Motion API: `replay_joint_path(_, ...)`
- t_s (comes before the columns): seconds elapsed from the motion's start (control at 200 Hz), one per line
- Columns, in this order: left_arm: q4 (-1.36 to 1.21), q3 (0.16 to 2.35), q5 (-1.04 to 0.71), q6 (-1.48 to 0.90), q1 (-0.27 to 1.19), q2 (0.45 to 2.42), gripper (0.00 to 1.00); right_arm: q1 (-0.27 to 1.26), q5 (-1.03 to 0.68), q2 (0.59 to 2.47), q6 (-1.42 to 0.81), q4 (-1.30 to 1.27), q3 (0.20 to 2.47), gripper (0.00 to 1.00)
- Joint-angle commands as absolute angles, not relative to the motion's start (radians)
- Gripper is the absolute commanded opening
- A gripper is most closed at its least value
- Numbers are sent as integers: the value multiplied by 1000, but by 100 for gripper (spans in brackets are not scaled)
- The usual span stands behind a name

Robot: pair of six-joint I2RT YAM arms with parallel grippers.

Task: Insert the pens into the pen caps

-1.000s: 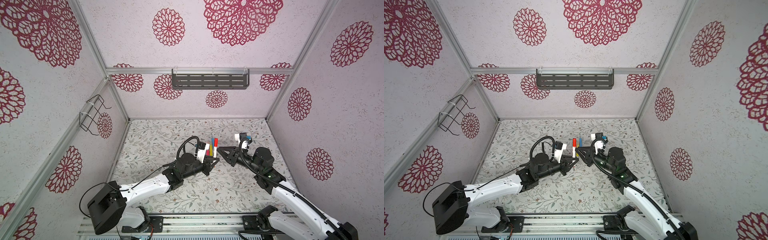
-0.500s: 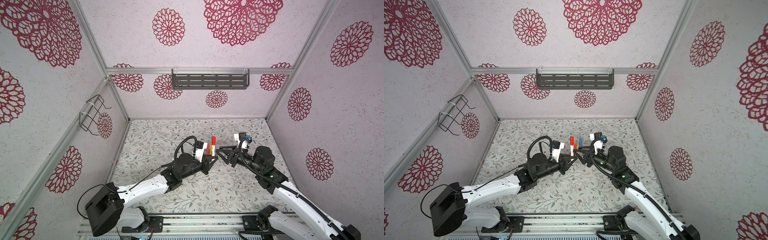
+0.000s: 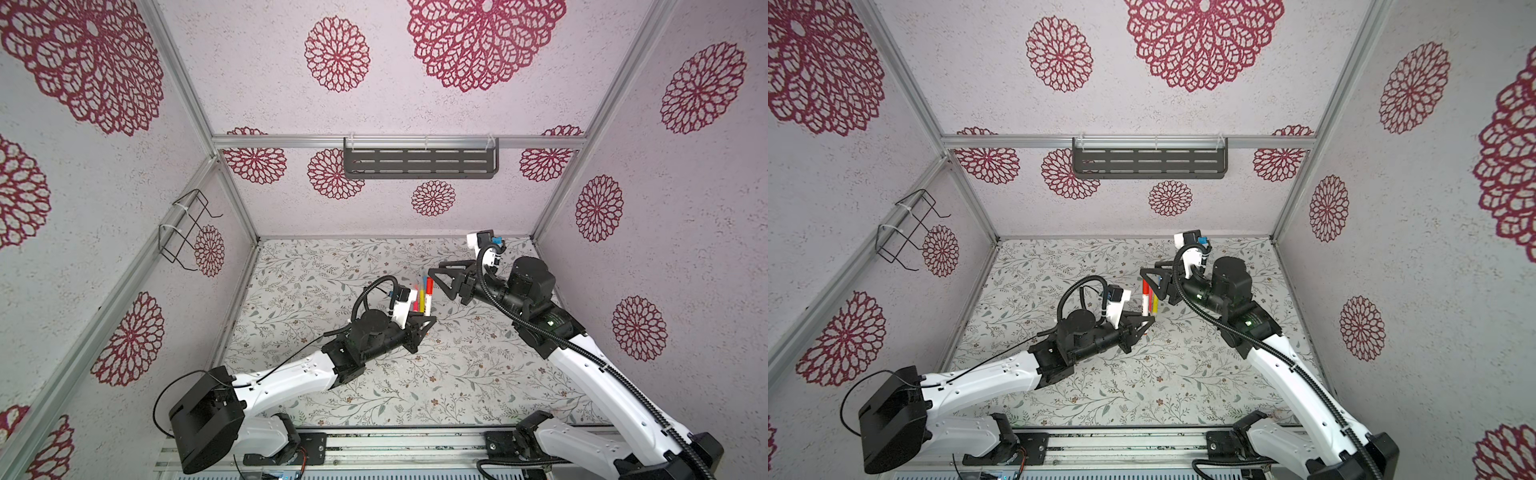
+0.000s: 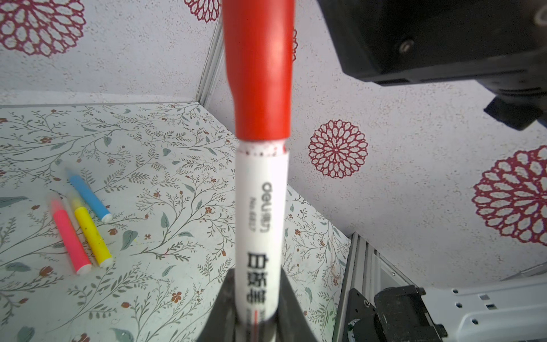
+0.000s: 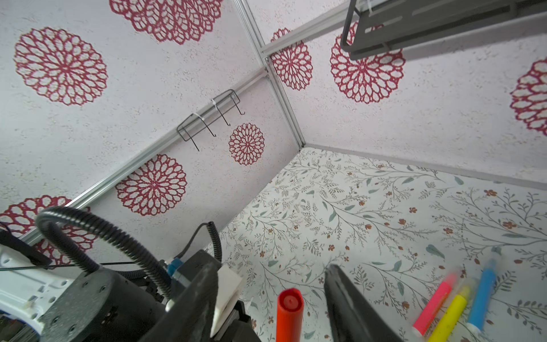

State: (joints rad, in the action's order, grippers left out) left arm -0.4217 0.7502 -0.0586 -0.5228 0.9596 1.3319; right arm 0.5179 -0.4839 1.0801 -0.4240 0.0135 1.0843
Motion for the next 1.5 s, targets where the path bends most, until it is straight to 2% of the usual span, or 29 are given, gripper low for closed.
replay_joint_path(0.0,-405,746,-33,-494,982,1302,1,514,-490,1091,-372,72,1135,60)
replay_joint_path(0.4,-389,756,-31,-484,994,1310,1,516,-529,1117,-358,119,1148,54)
replay_joint_path(0.731,-376,785,-46,-482,997,1337,1,517,-548,1107,-348,136,1134,36)
replay_joint_path(1.021,-352,808,-54,-477,997,1348,1,517,-543,1104,-329,157,1122,33)
replay_joint_path(1.331,-324,837,-61,-475,996,1364,1,518,-540,1077,-315,151,1097,13)
replay_joint_path(1.496,-273,875,-80,-467,996,1376,1,519,-537,1059,-317,124,1064,10)
